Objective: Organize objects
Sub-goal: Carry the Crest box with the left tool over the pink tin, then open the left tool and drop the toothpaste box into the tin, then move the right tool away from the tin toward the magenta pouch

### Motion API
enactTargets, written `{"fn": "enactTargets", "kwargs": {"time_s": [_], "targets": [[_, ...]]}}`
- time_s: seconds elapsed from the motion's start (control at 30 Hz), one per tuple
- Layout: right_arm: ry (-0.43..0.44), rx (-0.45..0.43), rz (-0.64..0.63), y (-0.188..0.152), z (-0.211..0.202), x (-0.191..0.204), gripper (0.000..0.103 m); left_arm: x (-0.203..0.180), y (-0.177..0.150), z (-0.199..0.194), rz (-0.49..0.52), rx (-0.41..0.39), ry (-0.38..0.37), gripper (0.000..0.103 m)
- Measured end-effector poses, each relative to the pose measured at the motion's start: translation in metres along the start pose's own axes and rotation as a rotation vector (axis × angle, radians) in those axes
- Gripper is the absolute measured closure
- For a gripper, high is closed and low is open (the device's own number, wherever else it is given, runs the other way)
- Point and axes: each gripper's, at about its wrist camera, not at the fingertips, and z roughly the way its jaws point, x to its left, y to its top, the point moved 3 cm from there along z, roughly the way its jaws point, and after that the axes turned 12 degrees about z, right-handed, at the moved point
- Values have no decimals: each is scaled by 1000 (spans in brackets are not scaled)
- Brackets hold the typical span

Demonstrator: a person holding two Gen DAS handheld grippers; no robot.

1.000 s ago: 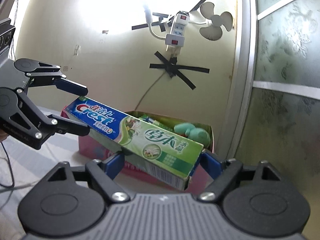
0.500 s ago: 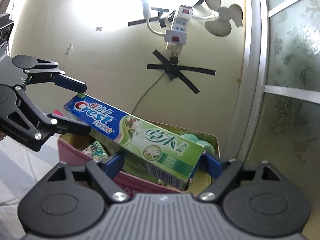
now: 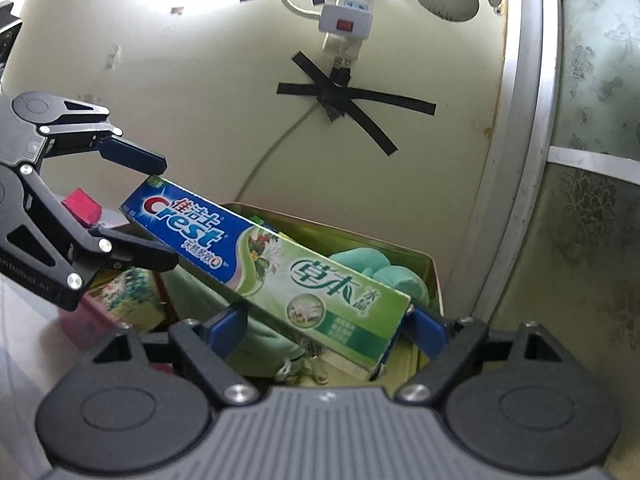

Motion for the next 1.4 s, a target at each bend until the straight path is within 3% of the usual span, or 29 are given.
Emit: {"fn": "enactTargets", "kwargs": {"time_s": [0.1,0.23,0.43,0.77,1.0,1.4], "targets": [[-15,18,17,6,14,4,10,9,3,13,-43,8,7,12],[-4,-27,18,10,17,10,11,21,7,21,-123,20,22,13],[12,-37,52,6,12,12,11,19,6,16,-136,33,39,13],[19,-58,104,-4,-36,15,11,19,-2,-7,-248,147,3,13],[29,-81,187,-19,-81,30,10,10,-12,-44,-317,174,-5,13],[20,68,276,-70,-112,60,10,-11,-46,-89,-381,220,-34,13]]}}
